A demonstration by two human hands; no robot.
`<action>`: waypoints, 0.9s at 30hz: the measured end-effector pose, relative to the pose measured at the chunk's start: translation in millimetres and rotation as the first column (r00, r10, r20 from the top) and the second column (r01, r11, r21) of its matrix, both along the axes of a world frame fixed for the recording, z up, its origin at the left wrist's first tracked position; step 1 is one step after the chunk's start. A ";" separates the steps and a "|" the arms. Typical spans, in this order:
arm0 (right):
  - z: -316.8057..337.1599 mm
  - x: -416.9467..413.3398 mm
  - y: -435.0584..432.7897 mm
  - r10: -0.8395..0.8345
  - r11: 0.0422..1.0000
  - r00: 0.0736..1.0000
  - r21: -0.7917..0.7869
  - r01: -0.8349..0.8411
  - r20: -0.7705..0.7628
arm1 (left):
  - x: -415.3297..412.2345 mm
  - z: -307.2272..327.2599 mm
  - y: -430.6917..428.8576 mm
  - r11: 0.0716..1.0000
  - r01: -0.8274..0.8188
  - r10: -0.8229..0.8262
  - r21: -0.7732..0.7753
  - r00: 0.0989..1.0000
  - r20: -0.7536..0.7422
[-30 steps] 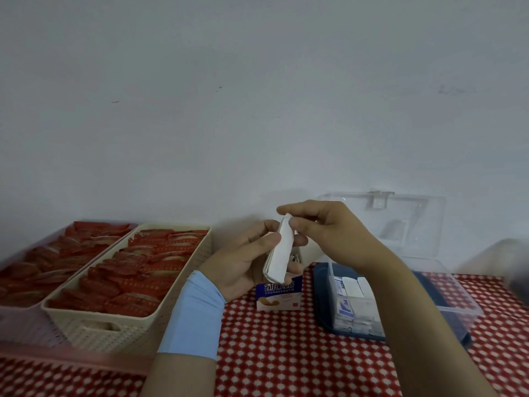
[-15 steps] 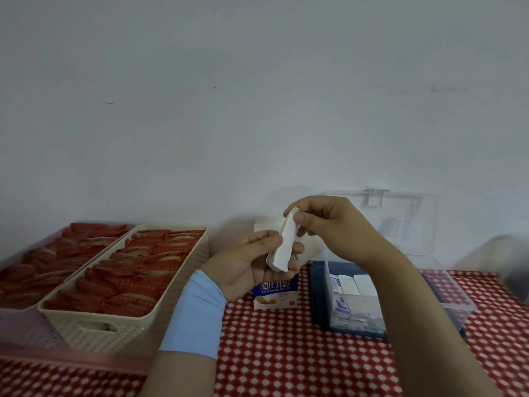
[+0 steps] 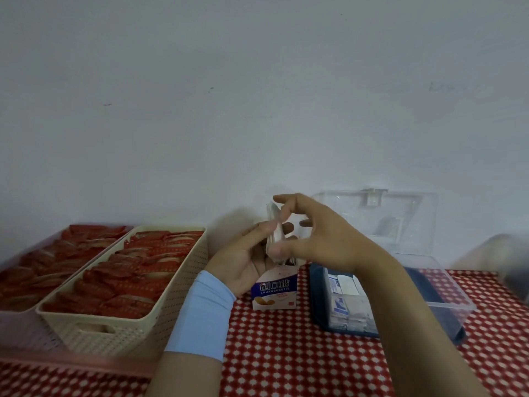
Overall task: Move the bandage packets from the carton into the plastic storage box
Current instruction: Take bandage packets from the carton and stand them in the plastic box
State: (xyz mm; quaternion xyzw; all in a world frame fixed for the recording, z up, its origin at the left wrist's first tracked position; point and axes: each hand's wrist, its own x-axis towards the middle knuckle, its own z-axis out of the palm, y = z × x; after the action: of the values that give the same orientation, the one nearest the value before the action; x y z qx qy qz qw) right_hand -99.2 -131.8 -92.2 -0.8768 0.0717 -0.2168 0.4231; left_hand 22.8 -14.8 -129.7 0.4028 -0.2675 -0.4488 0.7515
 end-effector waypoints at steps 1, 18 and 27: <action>1.0 -1.5 2.3 0.010 0.998 0.999 -0.064 -0.013 -0.051 | 0.7 0.4 0.6 1.000 0.002 -0.002 0.000 1.000 -0.010; 1.5 -4.4 0.9 -0.003 0.960 0.999 0.278 -0.009 0.043 | -1.2 -0.8 1.7 0.997 0.037 -0.036 -0.070 0.999 0.010; 3.0 -16.6 -6.9 -0.086 0.901 0.996 0.427 0.070 0.018 | -11.3 0.8 -1.2 0.996 0.086 -0.085 -0.015 0.996 0.039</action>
State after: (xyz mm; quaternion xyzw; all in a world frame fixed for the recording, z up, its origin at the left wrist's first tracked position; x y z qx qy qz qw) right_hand -115.8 -138.7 -89.2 -0.7555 0.1445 -0.2285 0.5967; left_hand 11.5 -15.9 -128.8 0.3932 -0.3026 -0.4704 0.7298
